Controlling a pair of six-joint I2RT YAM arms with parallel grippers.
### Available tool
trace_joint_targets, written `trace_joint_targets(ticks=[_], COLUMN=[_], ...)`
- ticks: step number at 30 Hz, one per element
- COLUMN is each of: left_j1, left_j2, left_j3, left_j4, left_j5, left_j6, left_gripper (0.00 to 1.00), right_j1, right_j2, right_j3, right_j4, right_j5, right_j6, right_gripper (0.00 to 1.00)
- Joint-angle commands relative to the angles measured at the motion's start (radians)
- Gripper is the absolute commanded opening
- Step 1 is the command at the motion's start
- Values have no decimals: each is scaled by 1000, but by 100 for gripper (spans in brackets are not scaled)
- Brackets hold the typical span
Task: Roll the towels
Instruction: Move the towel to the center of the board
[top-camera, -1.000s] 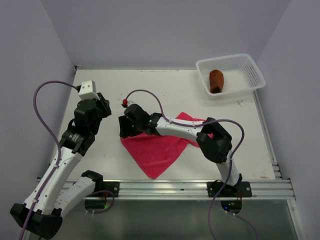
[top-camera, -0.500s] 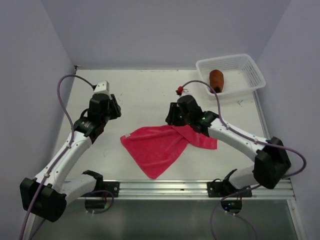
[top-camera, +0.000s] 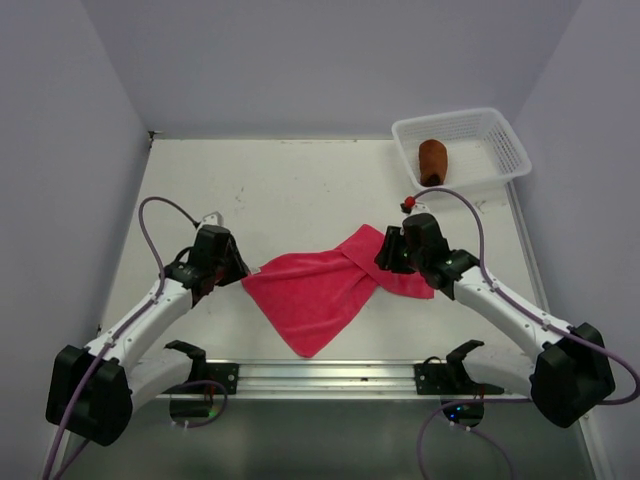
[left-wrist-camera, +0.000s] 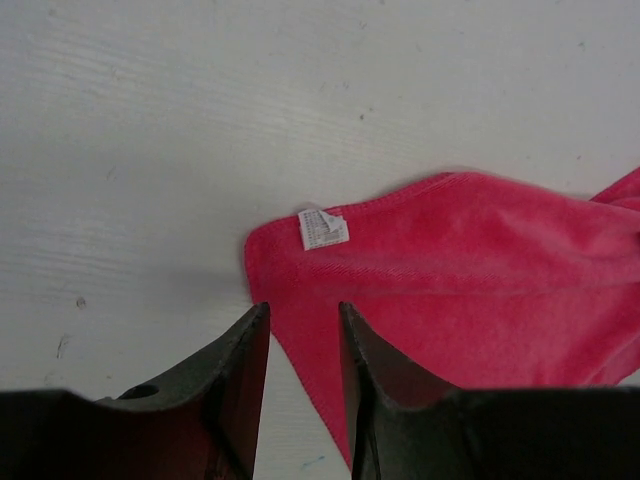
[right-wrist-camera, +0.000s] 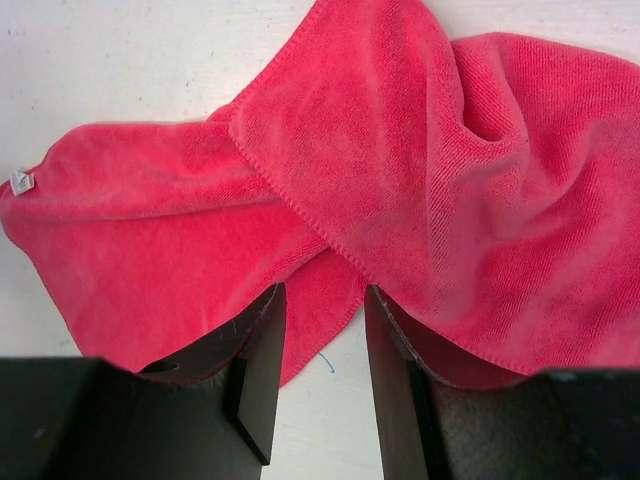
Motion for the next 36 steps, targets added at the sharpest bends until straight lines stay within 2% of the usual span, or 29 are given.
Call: trace_joint_targets(ticks=[1, 9, 27, 36], left_j1=[6, 6, 6, 6], left_j2=[12, 110, 203, 249], left_j3=[-48, -94, -74, -80], left_j4=[86, 210, 197, 249], left_j5=[-37, -31, -121, -80], left_j6=[-52, -38, 2, 22], left_gripper=[37, 37, 36, 36], right_j1=[-31, -87, -166, -184], right_j2=[-16, -51, -56, -49], right_j3=[-17, -49, -57, -72], right_j4=[41, 25, 28, 44], right_j5=[-87, -118, -166, -183], right_j6=[-28, -74, -96, -93], right_gripper=[41, 42, 42, 42])
